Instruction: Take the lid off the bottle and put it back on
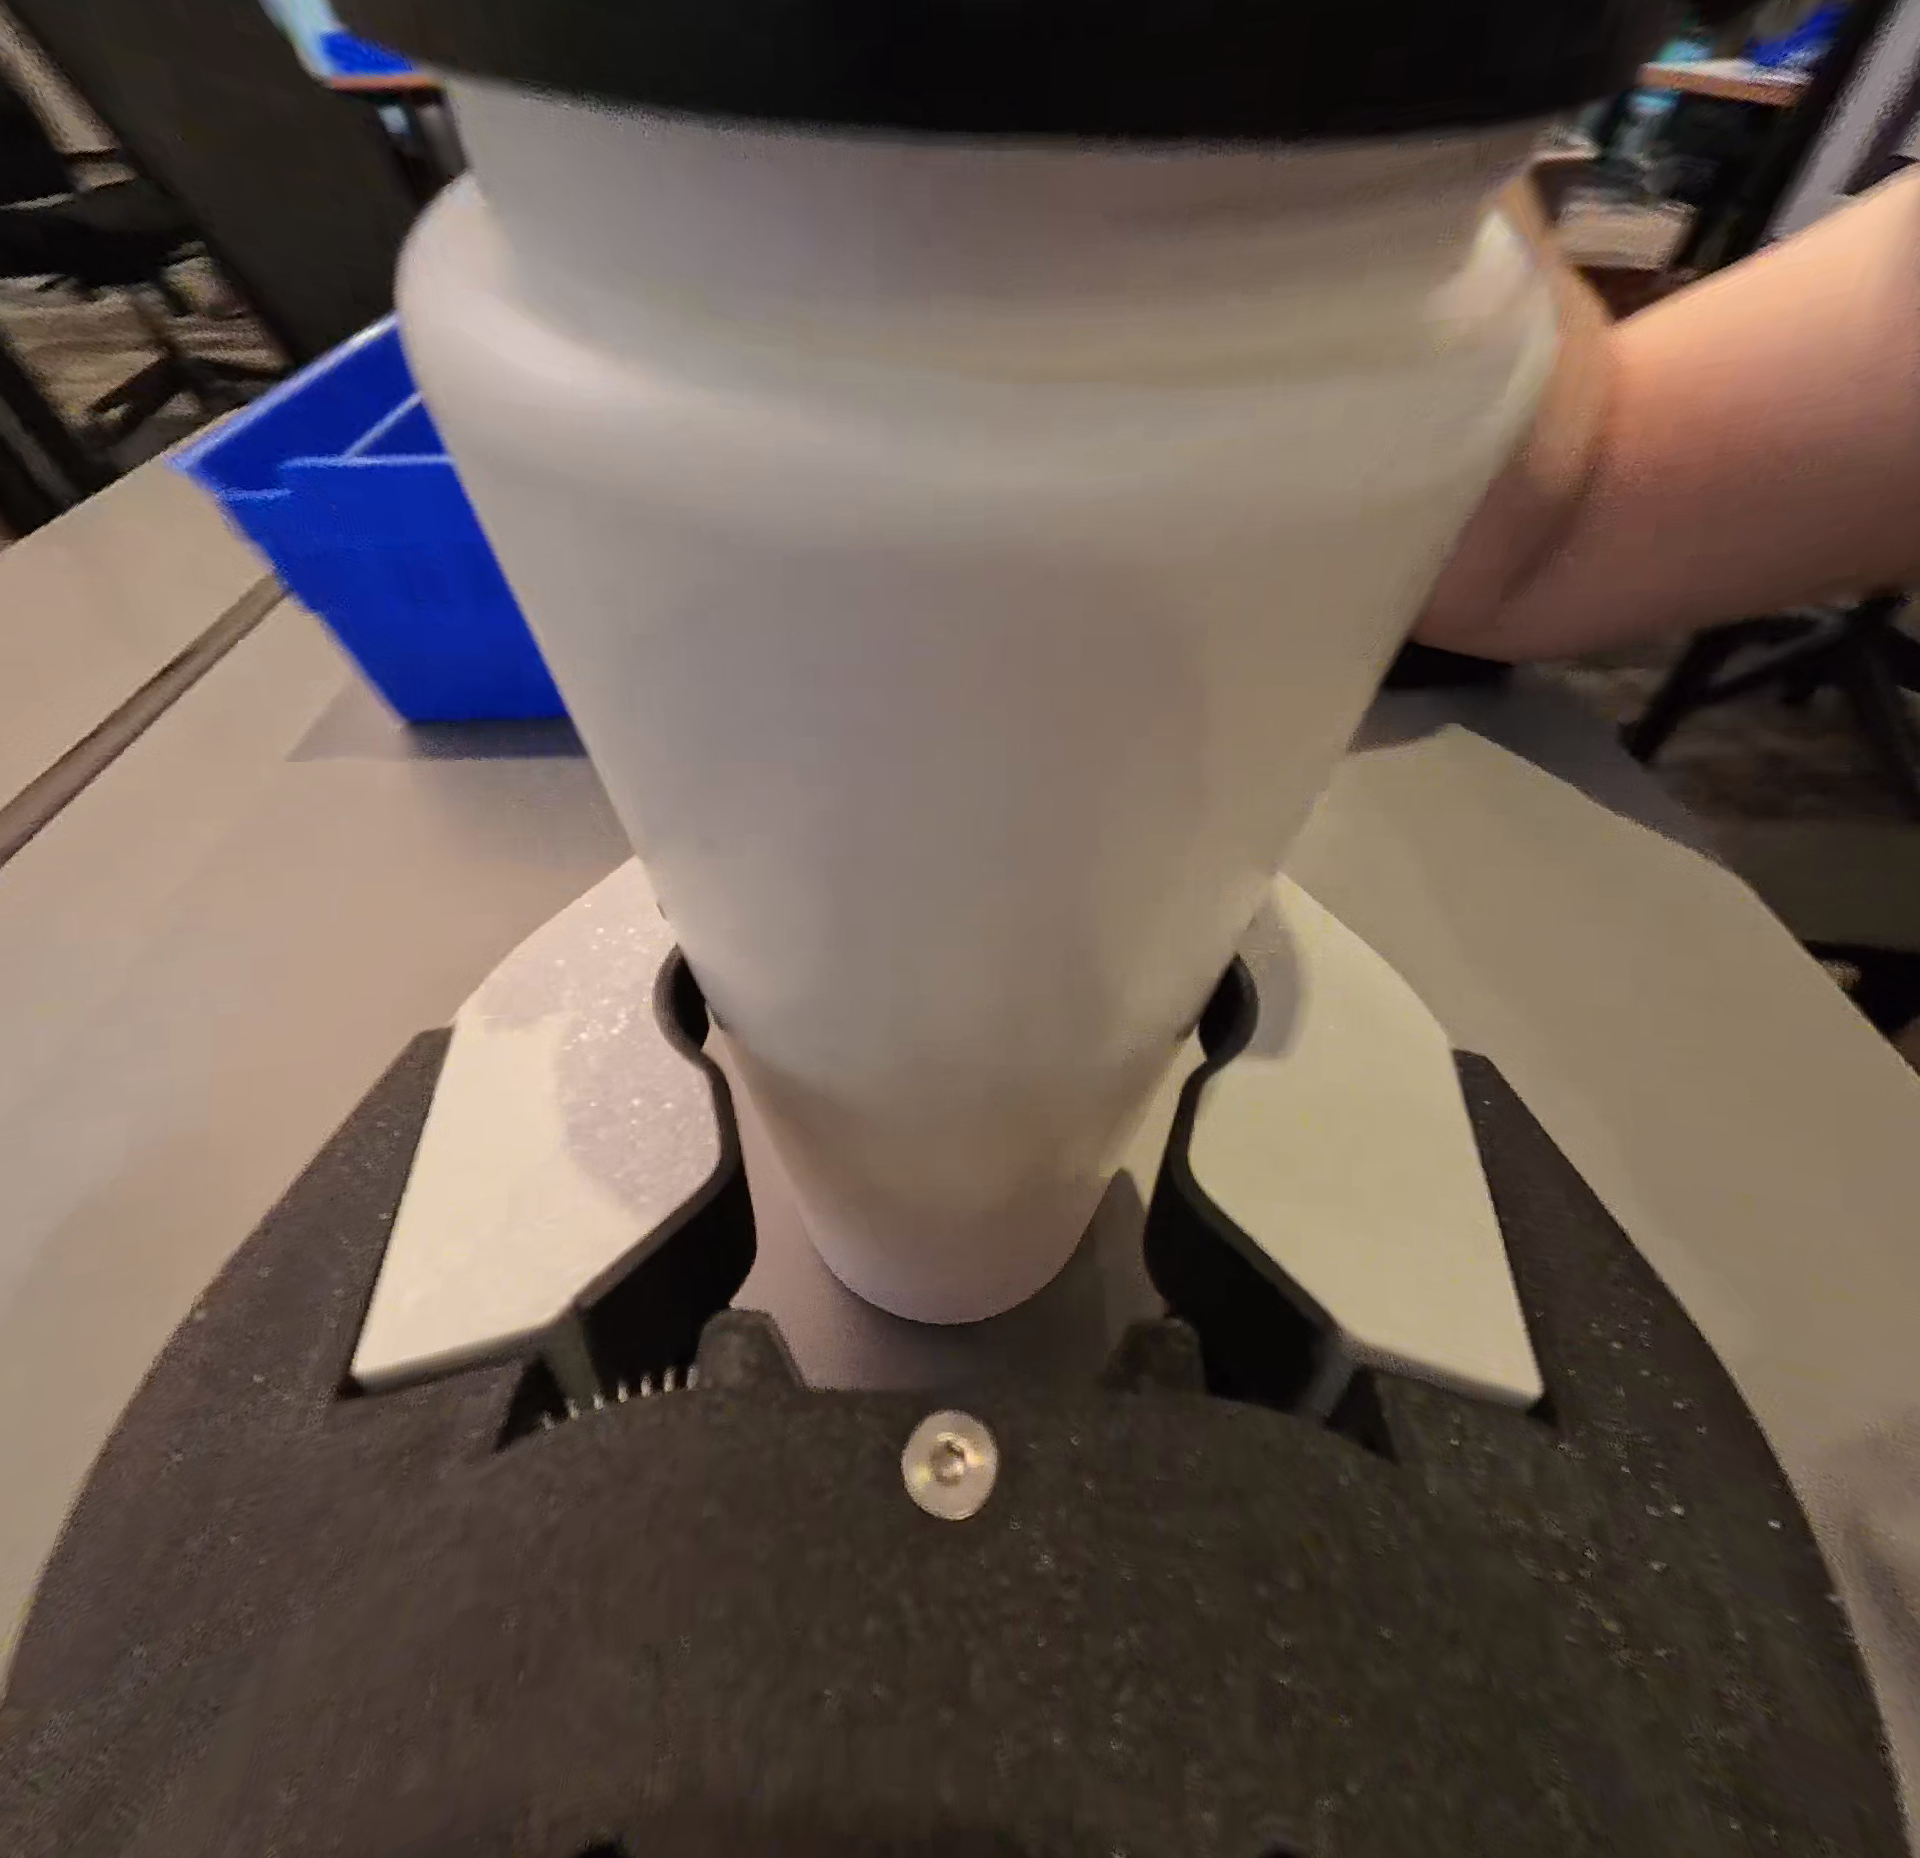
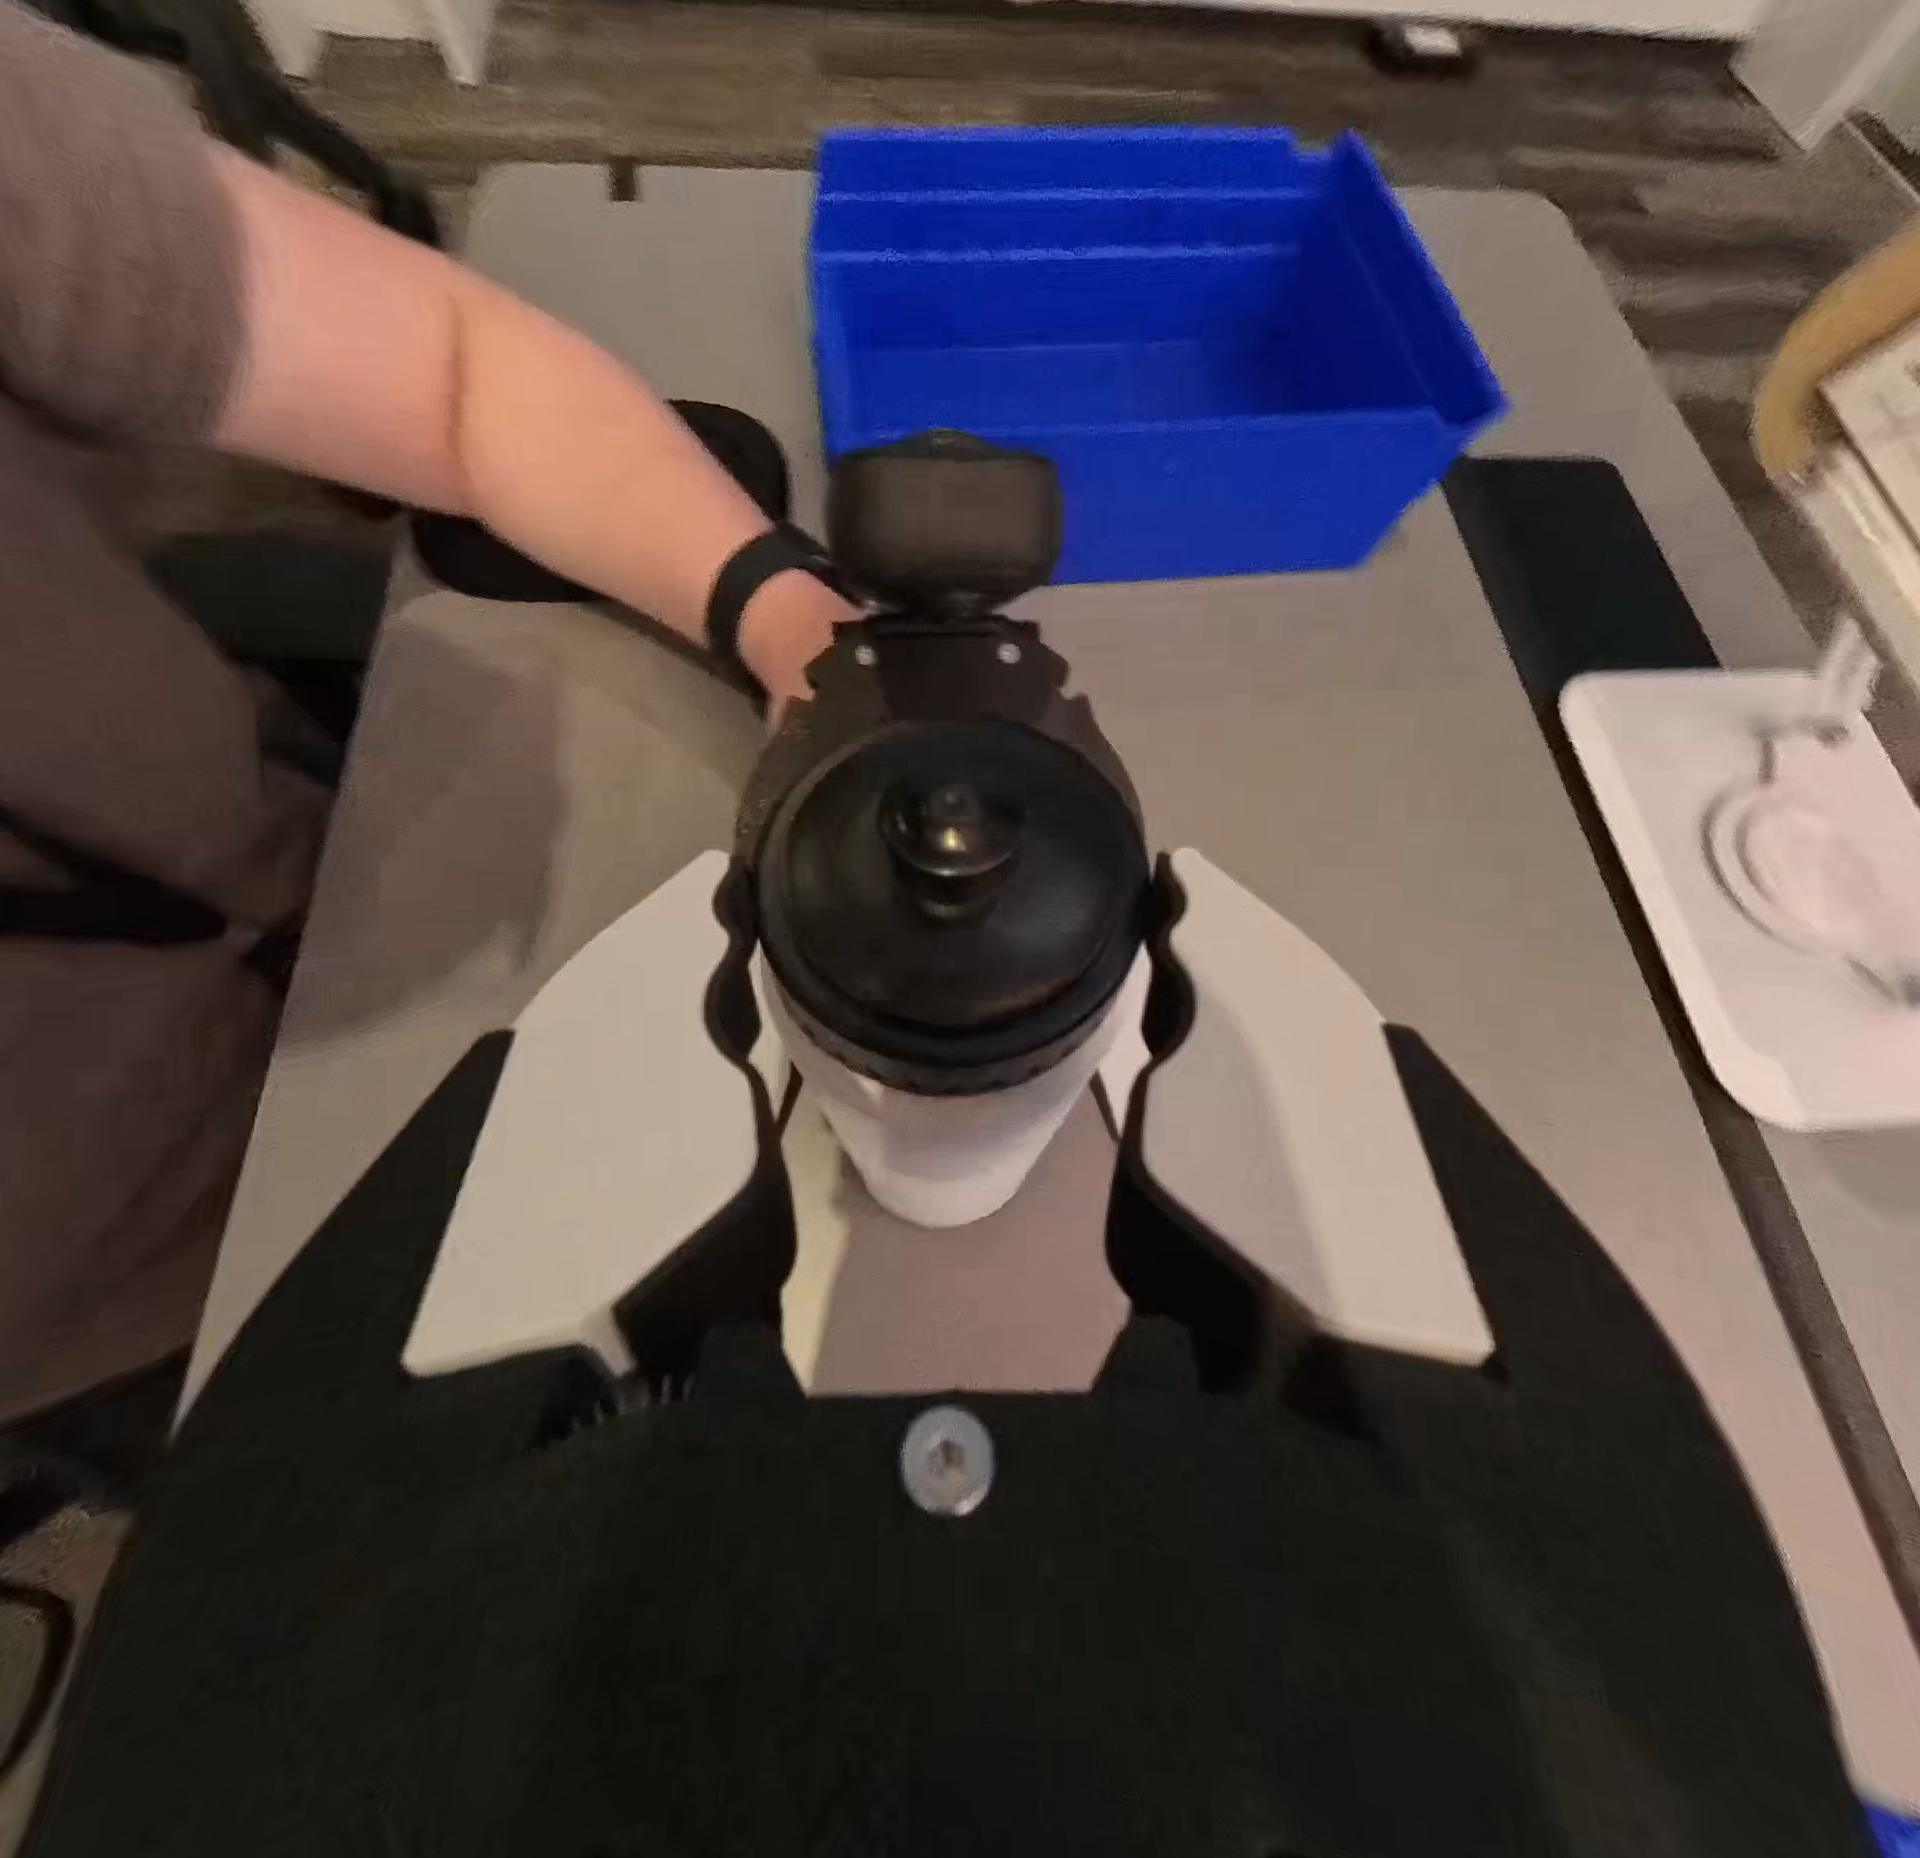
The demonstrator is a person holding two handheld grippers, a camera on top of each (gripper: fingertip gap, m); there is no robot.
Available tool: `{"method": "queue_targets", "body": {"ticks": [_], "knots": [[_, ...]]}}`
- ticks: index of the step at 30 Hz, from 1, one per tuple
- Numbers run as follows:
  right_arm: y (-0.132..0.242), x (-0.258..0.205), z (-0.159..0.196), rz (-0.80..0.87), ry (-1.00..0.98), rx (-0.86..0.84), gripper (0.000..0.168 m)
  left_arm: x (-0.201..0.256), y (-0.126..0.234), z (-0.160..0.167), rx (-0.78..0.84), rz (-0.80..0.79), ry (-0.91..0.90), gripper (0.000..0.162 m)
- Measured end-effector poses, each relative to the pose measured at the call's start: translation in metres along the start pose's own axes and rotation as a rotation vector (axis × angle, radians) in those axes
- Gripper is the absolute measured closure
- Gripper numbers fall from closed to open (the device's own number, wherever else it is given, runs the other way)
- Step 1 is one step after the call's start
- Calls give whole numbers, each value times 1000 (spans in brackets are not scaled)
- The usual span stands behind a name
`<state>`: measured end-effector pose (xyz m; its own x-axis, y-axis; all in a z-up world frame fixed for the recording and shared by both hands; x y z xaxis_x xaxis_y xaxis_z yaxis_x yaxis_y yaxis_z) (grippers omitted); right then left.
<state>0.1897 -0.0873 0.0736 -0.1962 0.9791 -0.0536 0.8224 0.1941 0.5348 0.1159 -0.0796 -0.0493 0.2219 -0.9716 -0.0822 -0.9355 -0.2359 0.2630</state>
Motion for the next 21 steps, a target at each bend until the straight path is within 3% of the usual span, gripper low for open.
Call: {"method": "queue_targets", "body": {"ticks": [3,6,8,11,17,21], "knots": [[0,-12,3,-199,90,70,94,19,-1,-2,16,113,-52,67],[-1,-12,3,-276,74,113,96,27,-1,-3,33,157,-75,67],[-2,-7,1,-212,32,108,94,22,-2,-2,25,118,-60,67],[0,2,-8,19,-2,101,81,8,-2,-1,18,20,-11,67],[-14,0,-19,304,-95,-13,79,-7,-1,0,13,-101,48,67],[-20,-3,-16,280,-82,-85,91,-2,-2,-1,6,-77,19,67]]}}
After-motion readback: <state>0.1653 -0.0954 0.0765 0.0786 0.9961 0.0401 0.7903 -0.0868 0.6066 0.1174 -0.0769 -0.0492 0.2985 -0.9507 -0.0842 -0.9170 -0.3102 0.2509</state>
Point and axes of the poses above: each gripper's, where its closed fingertips meet, y back along the fingers, z out of its underside, x = y × z across the jaws, the point moved 7 cm from there along y, back along the fingers, and after that the axes turned 13 degrees about -z, right-handed, at the moved point
